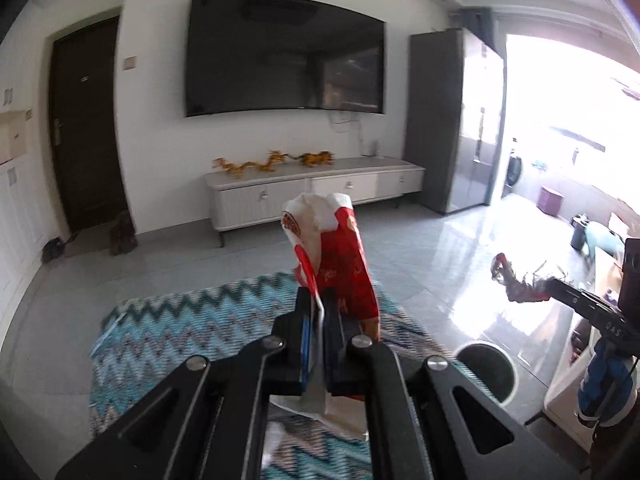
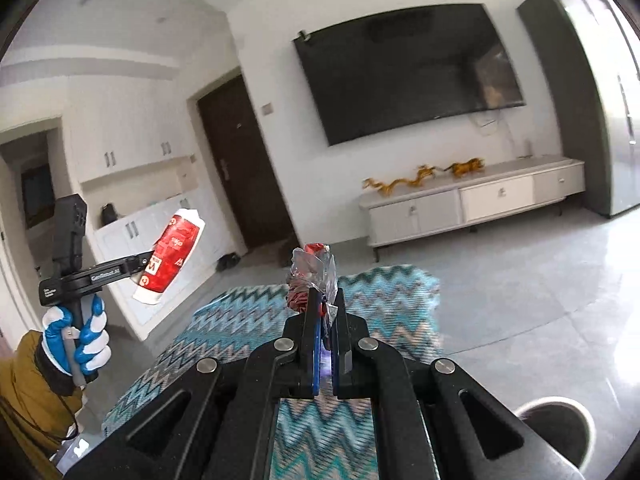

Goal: Collect trash
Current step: 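Lift the red wrapper and plastic bag and carry them over the bin, then open both tools over the white bin to drop the items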

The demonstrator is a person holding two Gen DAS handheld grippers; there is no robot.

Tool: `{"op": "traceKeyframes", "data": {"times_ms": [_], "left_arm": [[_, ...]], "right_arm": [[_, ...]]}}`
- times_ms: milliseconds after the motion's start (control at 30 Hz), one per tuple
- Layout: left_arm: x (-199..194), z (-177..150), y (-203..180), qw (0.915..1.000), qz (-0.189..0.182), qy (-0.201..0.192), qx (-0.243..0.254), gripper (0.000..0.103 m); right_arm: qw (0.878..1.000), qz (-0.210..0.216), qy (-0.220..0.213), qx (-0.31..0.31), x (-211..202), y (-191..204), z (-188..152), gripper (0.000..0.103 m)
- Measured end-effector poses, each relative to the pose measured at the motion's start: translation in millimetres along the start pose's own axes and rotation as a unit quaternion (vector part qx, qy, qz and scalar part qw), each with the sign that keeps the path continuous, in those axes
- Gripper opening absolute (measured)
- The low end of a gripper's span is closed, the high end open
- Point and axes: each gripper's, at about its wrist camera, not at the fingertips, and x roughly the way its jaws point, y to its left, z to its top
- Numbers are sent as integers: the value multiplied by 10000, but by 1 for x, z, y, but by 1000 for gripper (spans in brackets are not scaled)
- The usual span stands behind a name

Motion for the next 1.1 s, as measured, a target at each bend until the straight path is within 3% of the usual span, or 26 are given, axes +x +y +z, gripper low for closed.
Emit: {"op": "traceKeyframes", "data": {"times_ms": [200,400,733,900,1100], "left_arm": [[28,8,-81,9973,-600,172,383,5],[76,1,-169,9879,-1243,585,715,5],[167,-38,-275,9655,-1857,1554,964,5],[216,-63,-306,9494,-2134,2185,736,5],[251,-90,-338,9343,-2305,2615,750,5]], "right_arm": [[9968,-706,-129,349,-54,-56,-12,4],[9873,-1377,-19,786,-81,-115,-35,4],[9672,-1934,579,1540,-64,-198,-90,4],[9587,-2019,812,1833,-52,-230,-115,4],[9490,-2143,1067,2051,-37,-259,-138,8]]}}
